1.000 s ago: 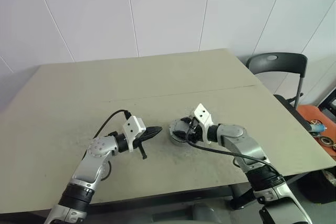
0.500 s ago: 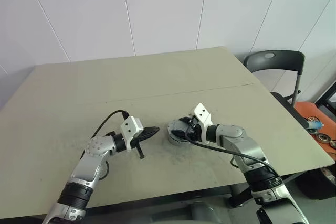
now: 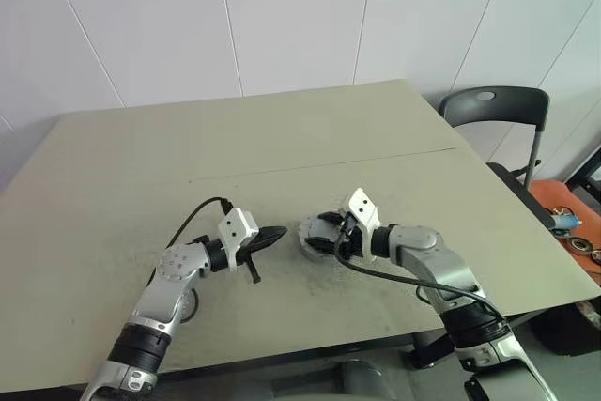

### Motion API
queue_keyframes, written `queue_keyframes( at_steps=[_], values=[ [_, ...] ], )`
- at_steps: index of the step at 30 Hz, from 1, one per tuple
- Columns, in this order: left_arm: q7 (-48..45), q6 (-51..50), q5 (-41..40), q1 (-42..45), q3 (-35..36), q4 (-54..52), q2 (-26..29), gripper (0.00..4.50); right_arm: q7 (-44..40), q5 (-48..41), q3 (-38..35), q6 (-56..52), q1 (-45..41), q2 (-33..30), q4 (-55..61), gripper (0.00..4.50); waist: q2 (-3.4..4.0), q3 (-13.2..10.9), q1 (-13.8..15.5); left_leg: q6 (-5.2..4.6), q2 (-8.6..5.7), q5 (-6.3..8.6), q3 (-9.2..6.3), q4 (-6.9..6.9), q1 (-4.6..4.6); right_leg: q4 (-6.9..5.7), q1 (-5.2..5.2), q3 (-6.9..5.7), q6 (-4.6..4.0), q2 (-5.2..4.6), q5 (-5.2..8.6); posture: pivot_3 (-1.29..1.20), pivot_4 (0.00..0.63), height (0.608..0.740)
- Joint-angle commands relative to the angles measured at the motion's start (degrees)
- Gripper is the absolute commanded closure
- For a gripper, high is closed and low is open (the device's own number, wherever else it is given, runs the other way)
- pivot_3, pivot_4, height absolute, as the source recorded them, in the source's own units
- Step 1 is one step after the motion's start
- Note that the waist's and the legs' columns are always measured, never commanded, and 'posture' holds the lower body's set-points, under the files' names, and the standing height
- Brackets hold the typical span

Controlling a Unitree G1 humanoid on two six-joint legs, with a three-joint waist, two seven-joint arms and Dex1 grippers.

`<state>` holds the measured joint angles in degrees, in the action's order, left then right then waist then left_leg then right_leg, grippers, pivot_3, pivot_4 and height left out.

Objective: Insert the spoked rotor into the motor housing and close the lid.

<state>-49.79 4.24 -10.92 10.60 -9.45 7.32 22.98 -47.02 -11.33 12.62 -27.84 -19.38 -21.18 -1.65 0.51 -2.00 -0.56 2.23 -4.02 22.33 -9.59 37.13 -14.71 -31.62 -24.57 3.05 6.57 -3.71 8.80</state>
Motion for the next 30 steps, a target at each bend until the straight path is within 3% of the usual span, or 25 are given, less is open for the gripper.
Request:
queue_keyframes(
  at_steps=[1,2,23,30],
  values=[
    [-0.3,1.5,-0.1,1.3,1.1,0.0,0.3,4.5,1.3,3.9,1.9,3.1,-1.2,-1.0,-1.6,1.43,0.0,0.0,0.0,0.0,-0.01,0.0,0.01,0.01,-0.03,0.02,0.0,0.0,0.0,-0.01,0.0,0.0,0.0,0.74],
    [-0.3,1.6,-0.1,1.3,1.2,0.0,0.4,4.5,1.2,4.3,2.3,3.3,-1.2,-1.3,-1.7,1.43,-0.01,0.0,-0.1,0.0,-0.01,0.0,0.01,0.02,-0.35,0.03,0.01,0.01,0.02,0.0,0.01,0.0,0.0,0.74],
    [1.9,-0.3,0.6,-0.3,-0.1,-4.4,-0.4,4.5,-1.6,6.3,6.9,-0.1,0.3,-5.1,-3.0,1.43,-0.02,0.1,1.3,0.04,-0.02,-0.03,0.01,0.09,-0.25,0.01,0.15,0.0,-0.01,0.0,0.0,0.0,0.0,0.74],
    [3.0,-2.4,0.8,0.0,-0.9,-6.5,-0.8,4.5,0.8,11.2,8.9,0.4,-1.9,-7.6,-8.0,1.43,0.01,0.1,1.3,0.04,-0.03,-0.03,0.02,0.09,-0.04,0.02,0.38,0.0,-0.01,0.0,0.01,0.0,0.0,0.74]
  ],
)
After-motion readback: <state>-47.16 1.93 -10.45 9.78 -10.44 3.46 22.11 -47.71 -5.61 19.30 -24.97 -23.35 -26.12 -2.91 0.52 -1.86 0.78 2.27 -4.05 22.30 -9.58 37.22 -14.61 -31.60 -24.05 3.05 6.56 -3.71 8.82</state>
